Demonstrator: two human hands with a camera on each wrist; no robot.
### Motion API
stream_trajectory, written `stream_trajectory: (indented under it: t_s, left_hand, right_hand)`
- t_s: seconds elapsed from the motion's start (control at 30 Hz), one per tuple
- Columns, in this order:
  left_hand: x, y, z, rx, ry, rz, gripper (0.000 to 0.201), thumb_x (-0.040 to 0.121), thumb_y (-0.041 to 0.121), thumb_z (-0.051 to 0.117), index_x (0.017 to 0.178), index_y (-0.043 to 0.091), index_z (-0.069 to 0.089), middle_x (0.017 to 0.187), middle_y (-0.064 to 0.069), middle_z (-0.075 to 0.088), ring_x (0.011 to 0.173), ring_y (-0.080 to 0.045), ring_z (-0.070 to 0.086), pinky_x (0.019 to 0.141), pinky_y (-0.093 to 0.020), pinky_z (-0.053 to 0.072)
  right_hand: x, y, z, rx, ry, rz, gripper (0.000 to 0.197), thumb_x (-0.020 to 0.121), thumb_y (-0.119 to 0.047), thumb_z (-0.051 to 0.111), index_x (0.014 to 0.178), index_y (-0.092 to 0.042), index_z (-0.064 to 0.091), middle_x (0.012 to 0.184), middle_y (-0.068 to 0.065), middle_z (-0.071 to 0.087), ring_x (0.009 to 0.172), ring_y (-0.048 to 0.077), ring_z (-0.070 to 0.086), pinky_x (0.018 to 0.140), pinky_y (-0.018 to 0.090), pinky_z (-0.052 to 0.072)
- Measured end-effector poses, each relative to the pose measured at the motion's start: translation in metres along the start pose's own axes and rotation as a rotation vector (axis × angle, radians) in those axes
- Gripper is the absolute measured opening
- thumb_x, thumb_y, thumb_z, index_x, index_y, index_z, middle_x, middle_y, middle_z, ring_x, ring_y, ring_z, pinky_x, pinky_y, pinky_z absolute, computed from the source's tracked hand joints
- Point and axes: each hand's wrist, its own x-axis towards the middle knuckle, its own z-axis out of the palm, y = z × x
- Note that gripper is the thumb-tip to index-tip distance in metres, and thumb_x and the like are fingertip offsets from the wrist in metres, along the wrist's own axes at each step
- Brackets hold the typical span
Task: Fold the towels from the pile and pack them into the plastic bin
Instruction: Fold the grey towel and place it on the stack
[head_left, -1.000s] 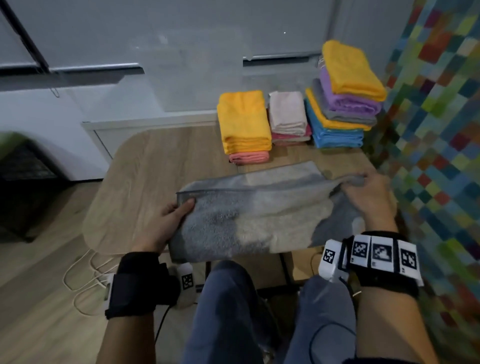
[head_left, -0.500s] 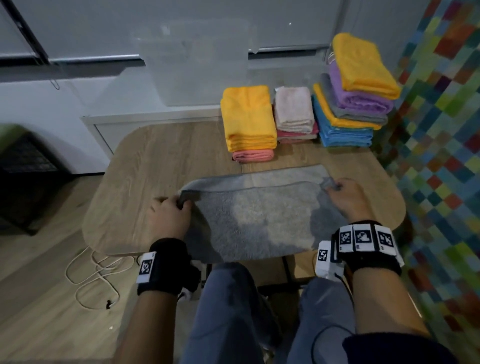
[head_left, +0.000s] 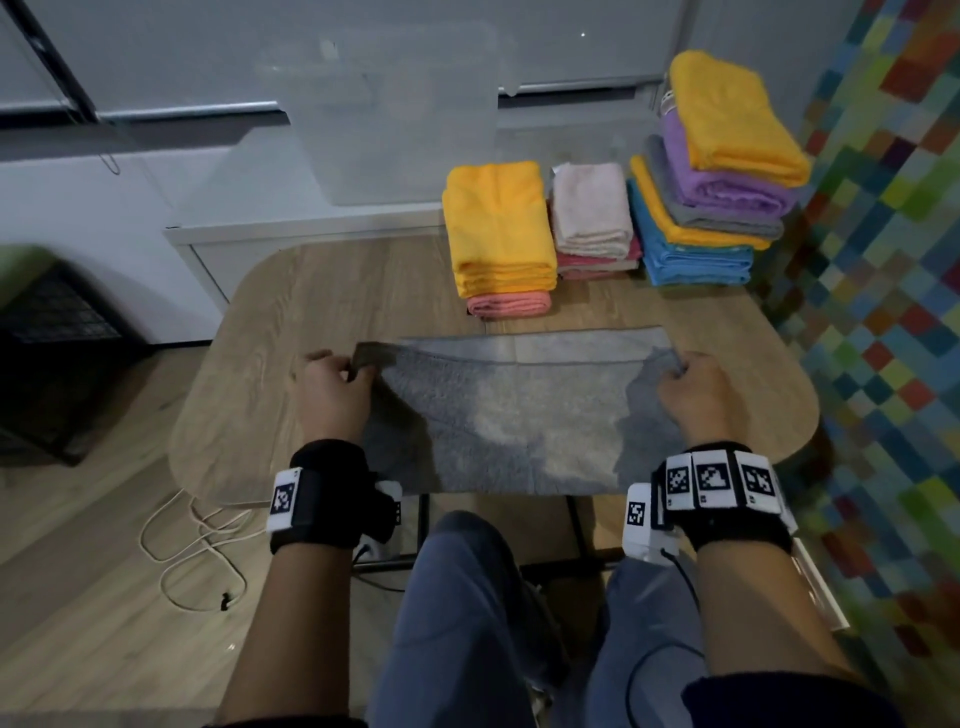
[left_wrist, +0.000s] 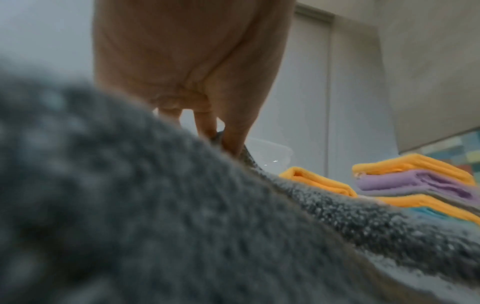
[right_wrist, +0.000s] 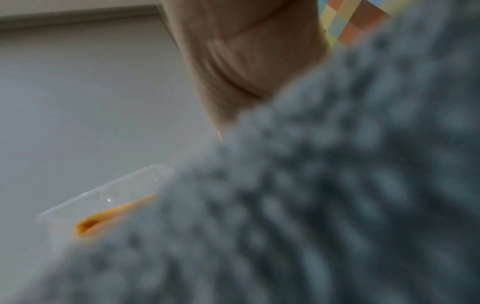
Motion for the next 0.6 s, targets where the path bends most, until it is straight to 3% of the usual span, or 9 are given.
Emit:
stream_trajectory:
  t_s: [0.07,0.2,0.27,0.3,0.4,0.5,0.57,0.6]
  left_hand:
    - [-0.008,0.005,-0.003,0.050,0.052,0.073,0.023,0.087,0.017,0.060,0.090,-0.005,0.068,0.101,-0.024,0.061,0.109,-0.031,0.052,0.095,-0.039,0.040]
    - [0.001,0.011,0.000,-0.143,-0.012,0.062,0.026,0.088,0.026,0.061,0.081,0.001,0.061,0.080,-0.021,0.062,0.075,-0.026,0.057,0.069,-0.040,0.044]
    - [0.012,0.011,0.006,-0.241,-0.014,-0.029,0.022,0.085,0.027,0.066,0.074,0.017,0.050,0.078,-0.014,0.060,0.076,-0.023,0.056,0.070,-0.039,0.045]
    - [0.016,0.011,0.009,-0.276,-0.008,-0.078,0.029,0.083,0.025,0.069,0.073,0.023,0.041,0.077,-0.009,0.057,0.078,-0.022,0.055,0.071,-0.039,0.045]
    - [0.027,0.003,0.016,-0.237,-0.083,-0.170,0.045,0.081,0.011,0.070,0.071,0.025,0.028,0.071,-0.001,0.046,0.082,-0.020,0.049,0.065,-0.031,0.040]
    - [0.031,-0.011,0.018,-0.088,-0.246,-0.159,0.035,0.079,0.005,0.069,0.068,0.020,0.039,0.069,-0.001,0.048,0.083,-0.026,0.052,0.070,-0.036,0.042]
    - [0.028,-0.014,0.016,-0.074,-0.319,-0.094,0.021,0.081,-0.002,0.065,0.070,0.014,0.056,0.076,-0.003,0.057,0.086,-0.024,0.054,0.074,-0.030,0.044]
    - [0.027,-0.015,0.016,-0.080,-0.337,-0.069,0.015,0.082,-0.004,0.062,0.080,0.010,0.064,0.085,-0.007,0.062,0.090,-0.023,0.055,0.079,-0.030,0.046]
  right_hand:
    - [-0.007,-0.007,-0.007,0.013,0.096,-0.012,0.027,0.098,-0.023,0.041,0.106,-0.006,0.059,0.098,0.017,0.061,0.085,0.027,0.055,0.075,0.035,0.039]
    - [-0.005,-0.026,-0.034,0.104,0.284,-0.072,0.026,0.097,-0.023,0.044,0.110,-0.006,0.059,0.094,0.013,0.058,0.090,0.028,0.056,0.073,0.030,0.033]
    - [0.007,-0.036,-0.041,0.231,0.270,-0.074,0.025,0.097,-0.020,0.046,0.112,-0.004,0.058,0.100,0.016,0.059,0.095,0.028,0.056,0.076,0.029,0.033]
    - [0.015,-0.038,-0.039,0.272,0.232,-0.068,0.025,0.097,-0.018,0.046,0.112,-0.001,0.057,0.104,0.018,0.060,0.098,0.028,0.056,0.077,0.029,0.036]
    - [0.031,-0.032,-0.023,0.224,0.019,0.015,0.029,0.096,-0.019,0.048,0.112,0.004,0.058,0.105,0.020,0.059,0.102,0.030,0.056,0.084,0.033,0.040]
    - [0.040,-0.012,-0.010,0.245,-0.146,0.084,0.022,0.091,-0.016,0.054,0.095,0.003,0.063,0.093,0.018,0.061,0.093,0.033,0.061,0.077,0.031,0.044]
    - [0.040,-0.004,-0.011,0.285,-0.134,0.107,0.018,0.090,-0.007,0.052,0.074,-0.002,0.059,0.077,0.014,0.057,0.073,0.026,0.057,0.061,0.020,0.044]
    - [0.040,-0.003,-0.012,0.312,-0.127,0.118,0.022,0.089,-0.002,0.050,0.068,-0.005,0.057,0.070,0.011,0.054,0.066,0.025,0.054,0.053,0.016,0.043]
